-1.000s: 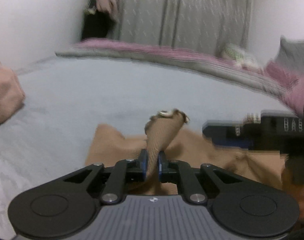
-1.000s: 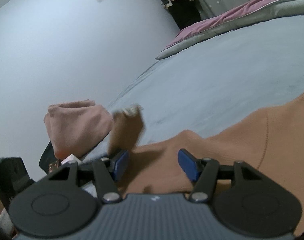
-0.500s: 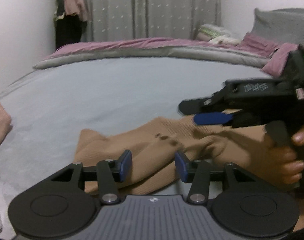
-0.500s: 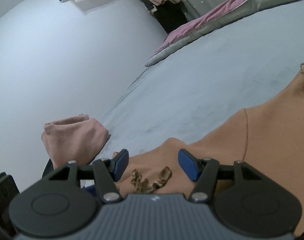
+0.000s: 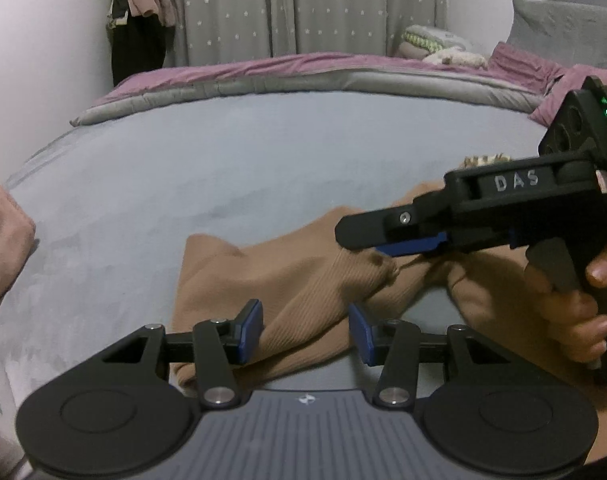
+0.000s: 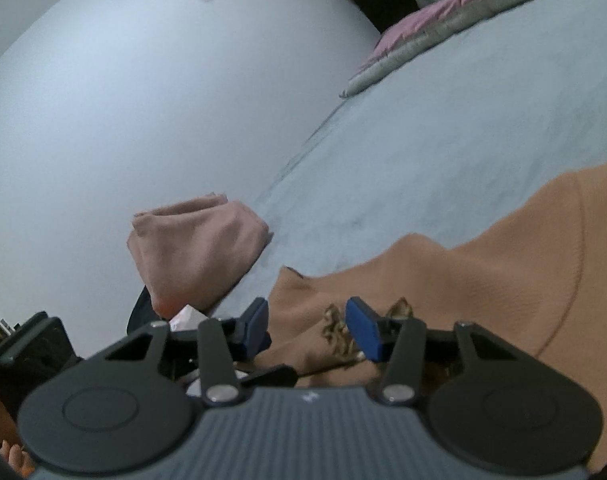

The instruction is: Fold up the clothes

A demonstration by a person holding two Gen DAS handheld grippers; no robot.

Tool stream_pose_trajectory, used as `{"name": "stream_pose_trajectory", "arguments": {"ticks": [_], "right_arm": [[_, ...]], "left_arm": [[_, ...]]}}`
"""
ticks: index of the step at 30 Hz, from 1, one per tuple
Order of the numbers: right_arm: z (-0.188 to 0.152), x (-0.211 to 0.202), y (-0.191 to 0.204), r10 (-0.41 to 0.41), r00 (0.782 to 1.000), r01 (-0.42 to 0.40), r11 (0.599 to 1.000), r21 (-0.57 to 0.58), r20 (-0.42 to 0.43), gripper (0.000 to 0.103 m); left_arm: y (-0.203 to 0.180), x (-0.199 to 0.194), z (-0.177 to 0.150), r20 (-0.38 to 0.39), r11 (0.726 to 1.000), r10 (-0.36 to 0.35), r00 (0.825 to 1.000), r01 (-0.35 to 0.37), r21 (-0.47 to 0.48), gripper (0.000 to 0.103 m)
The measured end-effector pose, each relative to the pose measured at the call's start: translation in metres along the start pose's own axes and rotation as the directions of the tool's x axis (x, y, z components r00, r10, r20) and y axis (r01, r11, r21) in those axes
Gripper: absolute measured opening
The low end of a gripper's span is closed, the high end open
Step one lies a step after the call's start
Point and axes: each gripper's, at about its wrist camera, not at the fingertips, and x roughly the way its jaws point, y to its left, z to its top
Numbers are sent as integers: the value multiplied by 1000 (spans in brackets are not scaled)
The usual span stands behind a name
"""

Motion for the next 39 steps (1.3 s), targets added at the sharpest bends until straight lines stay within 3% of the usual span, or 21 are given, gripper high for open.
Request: {"name": "stream_pose_trajectory", "arguments": {"ticks": [6,11,12,16,21,24,29,35,39], "right_arm": [[1,7,-9,52,997,-51,998,29,-48,48],[3,-5,-3,161,981,-162,987,-4,-108,48],[4,-8,-1,172,979,-174,985,-13,-112,48],[5,-13,2,191,977,-192,981,-1,-98,48],[7,-19,-2,176,982,-175,984,24,-67,49],[9,-24,-5,179,983,-177,983,42,-28,50],[13,-30,-10,167,986,-168,983,72,21,51],[12,-28,-12,144,989,-146,986,80,23,51],[12,-27,-12,139,990,-141,986,85,27,51]], "left_arm": [[-3,5,-3,-15,1000,-5,1000,5,12,47],[-14,6,-3,-1,998,-30,1000,30,56,45],[-17,5,-3,3,997,-34,999,34,70,43],[-28,4,-2,18,993,-46,999,44,109,13],[-20,-9,5,103,999,-36,994,32,39,7],[-7,-21,8,170,1000,8,985,-3,-29,6],[9,-34,10,255,988,136,957,-111,-109,5],[24,-43,8,310,953,291,905,-244,-181,5],[41,-49,8,319,913,390,864,-318,-254,5]]}}
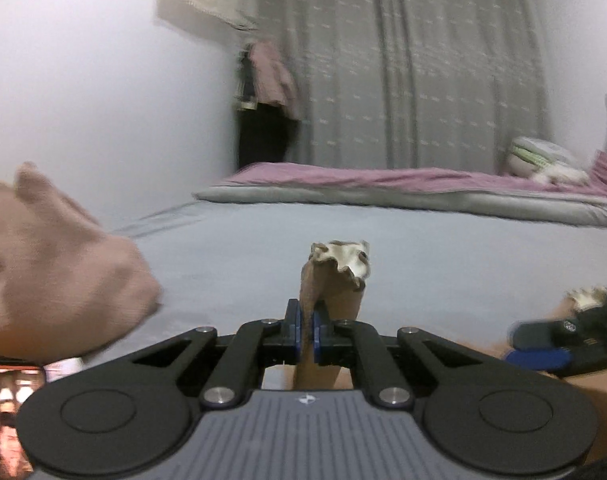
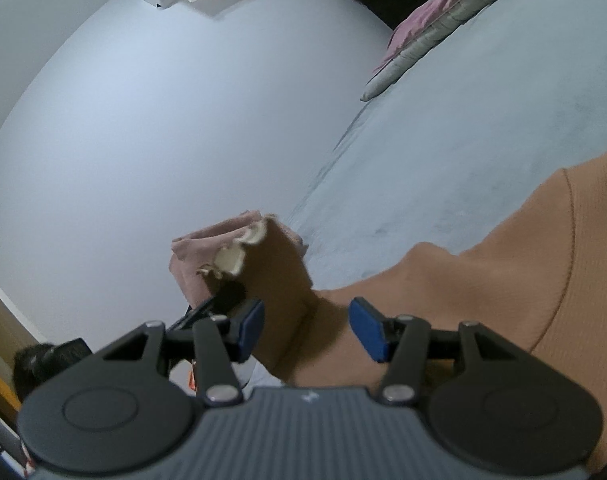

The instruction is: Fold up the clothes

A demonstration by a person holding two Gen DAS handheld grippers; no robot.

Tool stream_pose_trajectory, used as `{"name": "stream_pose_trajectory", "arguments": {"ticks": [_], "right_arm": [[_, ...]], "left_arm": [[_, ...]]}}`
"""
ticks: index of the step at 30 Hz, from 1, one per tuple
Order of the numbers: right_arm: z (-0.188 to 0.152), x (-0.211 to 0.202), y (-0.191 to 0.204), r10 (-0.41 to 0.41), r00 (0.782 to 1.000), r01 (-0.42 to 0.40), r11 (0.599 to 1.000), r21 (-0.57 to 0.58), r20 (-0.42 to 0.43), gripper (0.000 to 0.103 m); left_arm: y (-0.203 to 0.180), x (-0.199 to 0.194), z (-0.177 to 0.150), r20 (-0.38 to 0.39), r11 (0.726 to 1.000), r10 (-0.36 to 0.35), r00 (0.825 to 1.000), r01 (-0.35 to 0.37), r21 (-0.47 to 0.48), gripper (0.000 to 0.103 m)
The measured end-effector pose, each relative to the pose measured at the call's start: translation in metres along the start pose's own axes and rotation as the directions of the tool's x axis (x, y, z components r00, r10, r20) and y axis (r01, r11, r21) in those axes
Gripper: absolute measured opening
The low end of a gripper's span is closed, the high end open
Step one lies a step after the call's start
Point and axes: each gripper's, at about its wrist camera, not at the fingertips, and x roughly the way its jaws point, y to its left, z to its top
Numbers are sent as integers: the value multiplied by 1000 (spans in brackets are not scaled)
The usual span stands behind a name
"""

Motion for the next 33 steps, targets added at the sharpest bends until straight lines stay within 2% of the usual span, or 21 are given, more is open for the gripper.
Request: {"name": "stream_pose_trajectory", "arguments": {"ticks": [5,9,12,14,18,21,23,27,30,33], "right_arm": [[-1,0,0,-1,1000,1,1000,2,0,51],[-1,0,-1,-2,1000,2,1000,2,-1,51],[-1,1,-1,-2,1000,2,1000,2,-2,51],[-1,1,-1,-1,1000,1,1000,3,-2,51],[0,1,-1,1,1000,-1,1000,2,-3,51],[0,1,-1,0,1000,0,1000,4,-3,52],[0,1,-1,-2,1000,2,1000,4,-4,53],[0,0,1,-3,1000,3,1000,3,-5,55],[-1,0,2,-6,1000,6,1000,3,-5,56],[-1,0,5,-11,1000,11,1000,-2,-7,57]], "left_arm": [[22,1,-1,21,991,126,992,-125,-47,5],[31,4,-4,17,970,240,971,-239,-50,5],[31,10,-6,4,946,323,946,-323,-9,6],[28,13,-6,3,923,385,923,-385,30,12],[26,13,-4,14,881,470,883,-470,59,15],[25,6,-3,24,865,499,866,-499,46,28],[26,1,-2,20,877,480,877,-481,19,34],[24,1,-1,-24,912,408,913,-409,-44,36],[18,5,-4,-69,939,327,942,-332,-85,37],[6,14,-13,-118,955,261,958,-274,-111,37]]}}
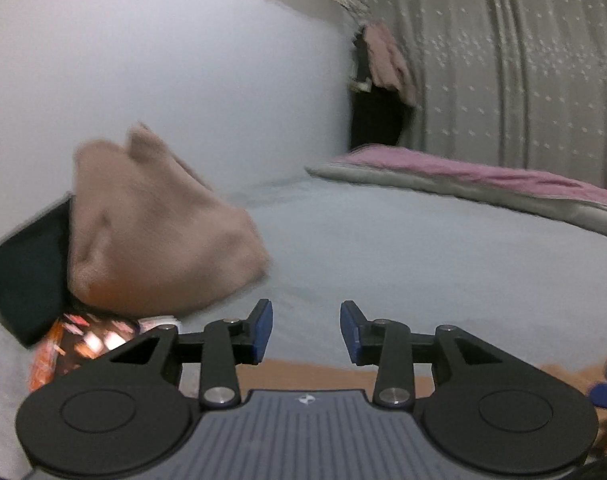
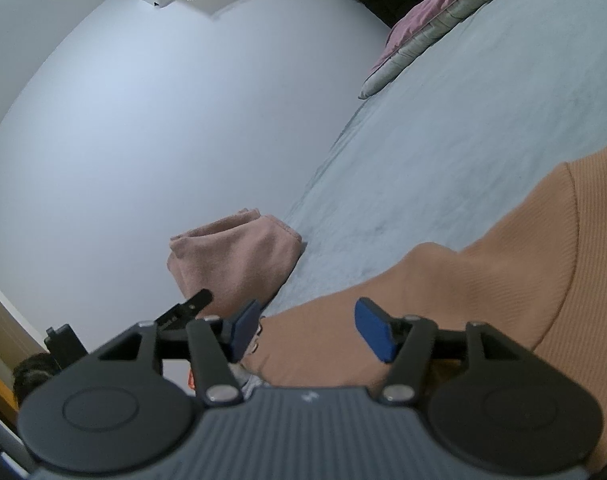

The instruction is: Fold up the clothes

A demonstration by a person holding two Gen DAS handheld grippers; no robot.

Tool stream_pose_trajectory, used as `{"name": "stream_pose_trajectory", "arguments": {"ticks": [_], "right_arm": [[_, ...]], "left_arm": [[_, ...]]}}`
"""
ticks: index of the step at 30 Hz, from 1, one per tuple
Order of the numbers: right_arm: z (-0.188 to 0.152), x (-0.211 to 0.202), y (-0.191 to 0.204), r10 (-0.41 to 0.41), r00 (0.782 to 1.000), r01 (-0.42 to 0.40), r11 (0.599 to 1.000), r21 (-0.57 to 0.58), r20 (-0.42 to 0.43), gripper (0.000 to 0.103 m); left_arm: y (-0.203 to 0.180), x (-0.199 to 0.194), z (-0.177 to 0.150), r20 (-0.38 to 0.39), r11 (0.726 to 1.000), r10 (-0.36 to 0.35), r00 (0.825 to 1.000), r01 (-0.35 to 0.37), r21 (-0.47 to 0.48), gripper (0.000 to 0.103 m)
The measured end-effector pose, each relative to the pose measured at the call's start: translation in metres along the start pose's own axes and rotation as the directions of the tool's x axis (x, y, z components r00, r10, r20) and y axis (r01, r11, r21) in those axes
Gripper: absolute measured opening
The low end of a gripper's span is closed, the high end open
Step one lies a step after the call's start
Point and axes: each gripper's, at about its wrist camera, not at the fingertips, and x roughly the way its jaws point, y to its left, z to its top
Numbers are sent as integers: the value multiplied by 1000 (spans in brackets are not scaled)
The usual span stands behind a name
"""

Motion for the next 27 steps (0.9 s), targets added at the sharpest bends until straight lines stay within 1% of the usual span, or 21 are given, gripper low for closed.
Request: {"name": "stream_pose_trajectory", "arguments": {"ticks": [4,9,13,24,27], "right_arm": [[0,-1,3,-7,1000,7,1000,-5,1,58],[-1,-1,4,-22,1000,22,1000,-6,3,60],[-1,0,5,-29,1000,29,1000,-4,4,61],[0,2,6,-37,999,37,999,-2,1,62],[0,2,6,-36,999,36,999,-1,1,62]], "left_arm": [[-15,9,-10,-70,997,-72,995,69,-40,37],[-36,10,-20,-106,994,-111,988,112,0,38],[-42,8,-26,-129,992,-120,984,123,18,40],[-33,12,-29,-176,990,-140,974,133,-47,46],[-34,13,-29,-183,989,-146,972,139,-50,47]]}}
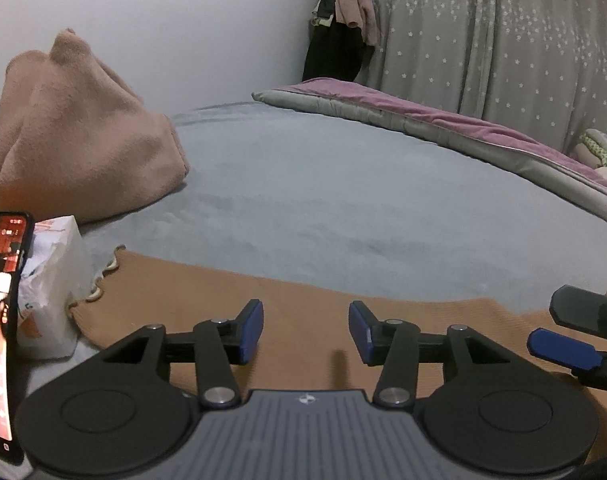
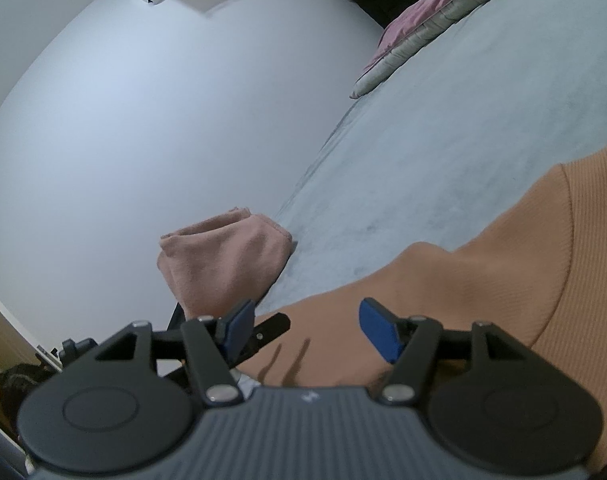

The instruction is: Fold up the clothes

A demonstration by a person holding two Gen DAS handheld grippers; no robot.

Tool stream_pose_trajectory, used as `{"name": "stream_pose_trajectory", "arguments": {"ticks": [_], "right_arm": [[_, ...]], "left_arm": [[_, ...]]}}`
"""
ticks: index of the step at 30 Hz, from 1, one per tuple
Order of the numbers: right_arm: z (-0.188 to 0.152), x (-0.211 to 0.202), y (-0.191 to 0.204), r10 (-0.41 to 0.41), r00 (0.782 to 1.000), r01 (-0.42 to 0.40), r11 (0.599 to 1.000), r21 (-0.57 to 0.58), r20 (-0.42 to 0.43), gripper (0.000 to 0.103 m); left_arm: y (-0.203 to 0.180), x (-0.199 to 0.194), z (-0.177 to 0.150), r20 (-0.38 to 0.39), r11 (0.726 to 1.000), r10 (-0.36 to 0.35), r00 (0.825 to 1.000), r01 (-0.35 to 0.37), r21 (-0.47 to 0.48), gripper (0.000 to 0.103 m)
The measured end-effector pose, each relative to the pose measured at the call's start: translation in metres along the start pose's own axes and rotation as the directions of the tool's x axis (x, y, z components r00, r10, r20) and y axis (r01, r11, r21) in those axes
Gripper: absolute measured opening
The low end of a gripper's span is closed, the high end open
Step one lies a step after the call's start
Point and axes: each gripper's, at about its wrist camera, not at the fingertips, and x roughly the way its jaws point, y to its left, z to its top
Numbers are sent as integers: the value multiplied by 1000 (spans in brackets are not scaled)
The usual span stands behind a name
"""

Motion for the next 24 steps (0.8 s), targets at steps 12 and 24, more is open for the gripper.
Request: {"name": "stream_pose_trajectory", "arguments": {"ticks": [12,24], "right_arm": [[-1,2,0,-7,1000,7,1000,-1,-5,62],[-1,4,-1,-14,1000,14,1000,-2,-8,63]], "left_arm": [[1,-1,2,-6,1000,-18,1000,18,-17,47],[7,0,4,-22,999,-26,999,25,-41,49]]}}
